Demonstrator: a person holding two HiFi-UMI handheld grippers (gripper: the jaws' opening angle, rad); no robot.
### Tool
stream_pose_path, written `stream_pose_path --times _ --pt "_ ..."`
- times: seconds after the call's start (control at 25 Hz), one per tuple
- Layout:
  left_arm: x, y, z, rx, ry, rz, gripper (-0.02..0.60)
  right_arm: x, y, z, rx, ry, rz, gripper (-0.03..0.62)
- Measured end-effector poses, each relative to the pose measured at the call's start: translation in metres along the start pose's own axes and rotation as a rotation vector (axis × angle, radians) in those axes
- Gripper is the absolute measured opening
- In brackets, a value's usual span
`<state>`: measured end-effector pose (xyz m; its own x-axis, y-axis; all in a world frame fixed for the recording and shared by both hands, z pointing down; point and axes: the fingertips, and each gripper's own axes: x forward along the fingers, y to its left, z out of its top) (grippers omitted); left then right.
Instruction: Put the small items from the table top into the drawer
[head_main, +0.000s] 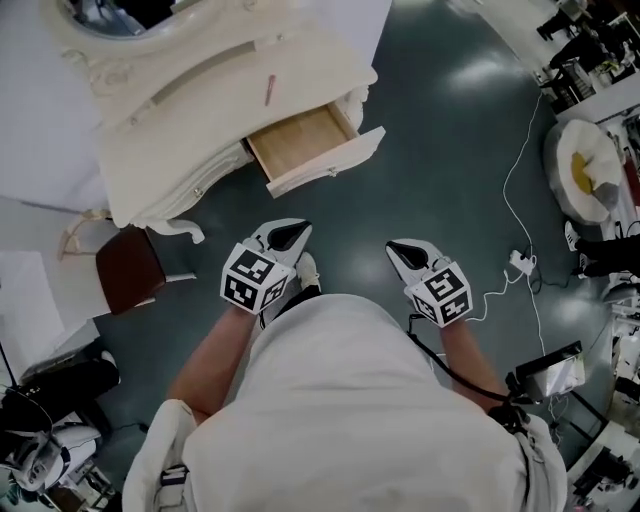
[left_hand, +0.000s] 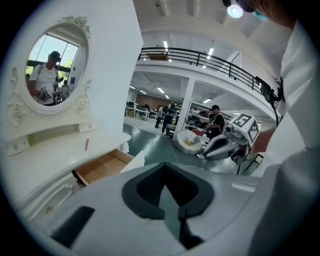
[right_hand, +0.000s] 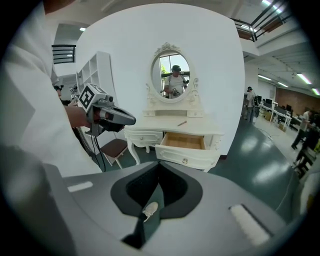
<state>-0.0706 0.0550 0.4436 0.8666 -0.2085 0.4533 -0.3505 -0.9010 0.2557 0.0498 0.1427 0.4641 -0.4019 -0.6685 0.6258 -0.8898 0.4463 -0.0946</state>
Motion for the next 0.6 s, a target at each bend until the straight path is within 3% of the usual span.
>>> stream_pose_path --times 0.2,0.4,0.6 --pt "0.025 0.088 0.020 -0.007 0.008 0.041 0.030 0.042 -0.026 0.026 0.027 0.011 -0.019 0.029" --pt "0.052 0.163 0.031 -0.091 0.023 0.140 0.048 0.056 -0.057 0.034 0.058 0.032 -0.011 0.032" --pt "0.090 0.236 0.050 -0.108 0.056 0.244 0.051 0.079 -0.104 0.042 0.055 0.043 0.035 0.031"
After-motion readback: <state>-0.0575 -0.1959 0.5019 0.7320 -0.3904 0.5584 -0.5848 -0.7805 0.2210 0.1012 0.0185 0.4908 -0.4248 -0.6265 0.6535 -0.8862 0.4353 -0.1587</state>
